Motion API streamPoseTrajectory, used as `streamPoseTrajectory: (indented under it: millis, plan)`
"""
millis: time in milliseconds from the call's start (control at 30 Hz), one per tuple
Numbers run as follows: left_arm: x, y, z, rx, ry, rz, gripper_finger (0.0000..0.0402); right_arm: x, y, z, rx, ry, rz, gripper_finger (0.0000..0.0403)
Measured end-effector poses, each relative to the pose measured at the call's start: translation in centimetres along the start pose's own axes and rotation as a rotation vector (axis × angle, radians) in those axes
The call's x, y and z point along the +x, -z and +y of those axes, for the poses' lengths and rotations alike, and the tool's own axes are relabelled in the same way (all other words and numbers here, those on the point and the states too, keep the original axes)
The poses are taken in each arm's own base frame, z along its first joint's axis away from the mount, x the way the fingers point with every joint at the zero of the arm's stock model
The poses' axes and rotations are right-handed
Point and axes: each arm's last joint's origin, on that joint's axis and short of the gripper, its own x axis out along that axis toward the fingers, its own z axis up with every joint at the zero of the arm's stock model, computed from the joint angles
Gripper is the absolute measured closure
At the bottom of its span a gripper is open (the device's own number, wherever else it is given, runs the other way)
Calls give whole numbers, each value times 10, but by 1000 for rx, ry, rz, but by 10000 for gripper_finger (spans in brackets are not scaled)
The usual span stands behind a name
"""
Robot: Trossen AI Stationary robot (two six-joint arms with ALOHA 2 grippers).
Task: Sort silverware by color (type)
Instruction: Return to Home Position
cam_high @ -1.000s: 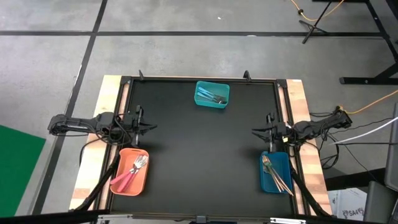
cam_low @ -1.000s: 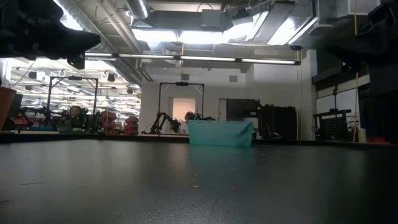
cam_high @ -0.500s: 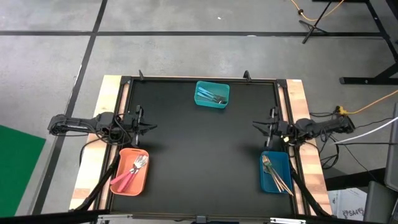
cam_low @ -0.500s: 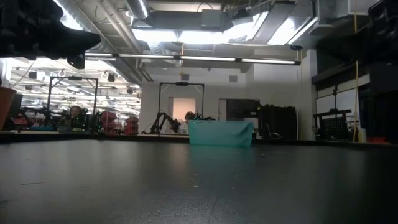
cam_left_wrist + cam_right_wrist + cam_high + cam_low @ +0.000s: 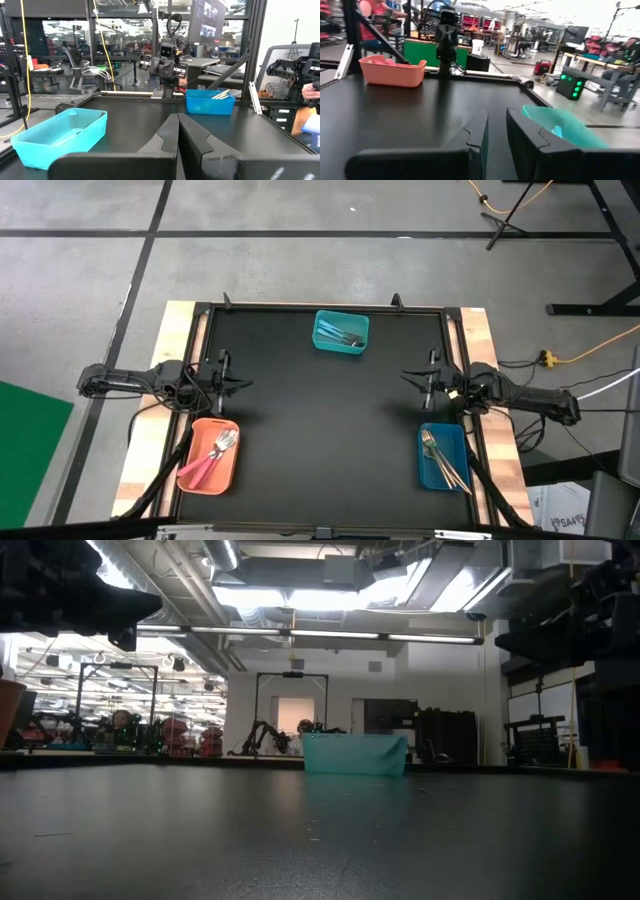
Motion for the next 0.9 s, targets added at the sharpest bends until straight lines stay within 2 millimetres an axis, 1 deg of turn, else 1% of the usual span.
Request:
streamPoseTrajectory:
  millis: [200,367,900]
  plan:
    - [0,1,0,4,-1,11,401,1,2,-2,49,5,21,340]
    - [0,1,1,7,-32,9,401,1,2,-1,49,4,23,340]
    - [0,1,1,9,-32,8,401,1,2,-1,49,5,24,340]
